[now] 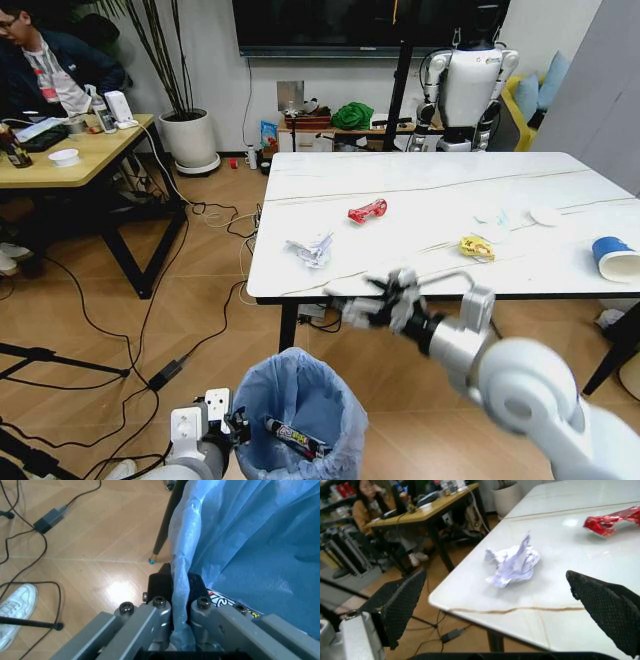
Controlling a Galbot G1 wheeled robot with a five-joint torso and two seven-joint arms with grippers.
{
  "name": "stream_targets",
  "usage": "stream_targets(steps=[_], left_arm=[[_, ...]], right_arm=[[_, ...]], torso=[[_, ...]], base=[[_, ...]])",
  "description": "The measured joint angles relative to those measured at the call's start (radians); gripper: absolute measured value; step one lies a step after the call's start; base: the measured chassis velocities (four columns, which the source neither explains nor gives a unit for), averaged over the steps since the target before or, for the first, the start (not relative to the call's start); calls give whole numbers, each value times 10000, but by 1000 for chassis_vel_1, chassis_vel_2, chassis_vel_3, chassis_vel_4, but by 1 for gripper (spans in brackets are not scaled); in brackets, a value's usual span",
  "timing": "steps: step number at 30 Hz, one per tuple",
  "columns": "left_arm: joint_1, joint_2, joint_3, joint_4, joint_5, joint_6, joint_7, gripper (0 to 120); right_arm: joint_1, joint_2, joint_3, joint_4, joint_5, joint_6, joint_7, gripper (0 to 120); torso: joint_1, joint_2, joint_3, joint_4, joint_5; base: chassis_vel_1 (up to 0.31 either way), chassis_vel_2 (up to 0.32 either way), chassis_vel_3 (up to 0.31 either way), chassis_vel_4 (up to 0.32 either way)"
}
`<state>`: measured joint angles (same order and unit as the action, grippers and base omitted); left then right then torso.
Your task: Pick up the trash bin and place the trash from the table into it.
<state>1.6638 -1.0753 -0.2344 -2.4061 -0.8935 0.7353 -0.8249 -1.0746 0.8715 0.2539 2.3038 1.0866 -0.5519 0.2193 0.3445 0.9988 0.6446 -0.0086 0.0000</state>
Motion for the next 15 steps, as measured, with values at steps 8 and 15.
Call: stream_targets(steps=[8,15], left_arm=[[89,-72,71,17,176,0,113,0],[125,-76,-14,-31,251,0,218,0]], right_arm=[[2051,517,-1143,-1488,1188,39,1778,100],[4432,1707,-2897,-3270,2614,-33,3895,100]], torso=[[0,-1,1,2,1],[1,-1,1,2,-2]], base=[[0,0,0,0],[0,0,0,0]])
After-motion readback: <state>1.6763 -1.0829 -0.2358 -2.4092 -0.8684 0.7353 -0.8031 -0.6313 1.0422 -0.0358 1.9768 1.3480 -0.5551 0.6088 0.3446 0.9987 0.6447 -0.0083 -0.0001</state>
